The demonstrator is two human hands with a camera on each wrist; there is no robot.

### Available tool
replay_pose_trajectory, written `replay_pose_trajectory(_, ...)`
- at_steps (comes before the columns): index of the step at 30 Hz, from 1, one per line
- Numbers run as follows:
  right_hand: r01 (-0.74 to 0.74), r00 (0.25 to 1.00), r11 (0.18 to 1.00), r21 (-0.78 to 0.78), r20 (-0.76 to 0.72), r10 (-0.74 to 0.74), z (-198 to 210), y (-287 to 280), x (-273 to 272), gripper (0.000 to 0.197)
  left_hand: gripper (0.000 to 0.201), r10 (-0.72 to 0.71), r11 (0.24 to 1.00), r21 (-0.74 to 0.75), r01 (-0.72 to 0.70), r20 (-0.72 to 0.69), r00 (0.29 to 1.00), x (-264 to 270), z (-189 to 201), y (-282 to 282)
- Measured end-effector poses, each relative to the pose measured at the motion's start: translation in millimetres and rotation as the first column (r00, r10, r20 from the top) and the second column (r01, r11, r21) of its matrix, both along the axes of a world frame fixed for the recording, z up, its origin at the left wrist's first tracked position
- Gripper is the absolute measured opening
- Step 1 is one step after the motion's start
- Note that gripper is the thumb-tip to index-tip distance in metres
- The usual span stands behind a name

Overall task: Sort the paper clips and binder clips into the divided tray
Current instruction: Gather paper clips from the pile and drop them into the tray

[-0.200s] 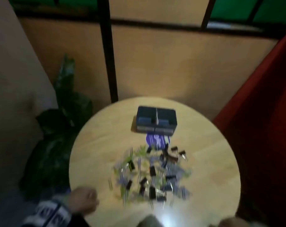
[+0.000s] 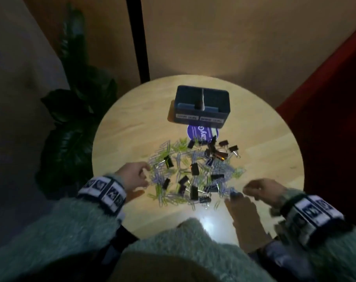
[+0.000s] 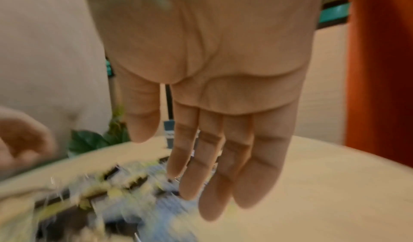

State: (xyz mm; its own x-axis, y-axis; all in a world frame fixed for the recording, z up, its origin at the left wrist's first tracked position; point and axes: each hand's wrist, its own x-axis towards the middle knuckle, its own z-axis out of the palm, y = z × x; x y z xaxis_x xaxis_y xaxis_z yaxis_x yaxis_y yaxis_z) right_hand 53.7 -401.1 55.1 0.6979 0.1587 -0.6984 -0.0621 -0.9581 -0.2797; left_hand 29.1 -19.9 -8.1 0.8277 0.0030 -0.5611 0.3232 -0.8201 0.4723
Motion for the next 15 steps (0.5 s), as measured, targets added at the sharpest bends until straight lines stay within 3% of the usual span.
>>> replay_pose_trajectory(4, -0.081, 0.997, 0.990, 0.113, 0.026, 0.079, -21.9, 79.2, 24.3, 0.026, 0.064, -0.013, 0.992, 0.124, 0.014, -0.010, 1.000, 15.3, -12.5, -15.4)
replay_pose_trajectory(9, -0.248, 0.968, 0.952, 0.179, 0.069, 0.239, -49.6, 142.3, 20.3, 0.021, 0.089, -0.055, 0.962, 0.256, 0.096, -0.162, 0.985, 13.3, -24.1, -22.1)
replay_pose_trajectory(12, -0.352, 0.934, 0.918, 0.182, 0.011, 0.356, -66.5, 167.5, 6.5, 0.021, 0.089, -0.035, 0.977, 0.201, 0.063, -0.141, 0.989, 8.8, -35.6, -27.1)
replay_pose_trajectory(15, -0.384, 0.913, 0.898, 0.215, -0.056, 0.404, -76.8, 179.1, -5.5, 0.028, 0.072, 0.032, 0.995, 0.096, -0.029, -0.035, 0.999, 8.3, -42.7, -34.3)
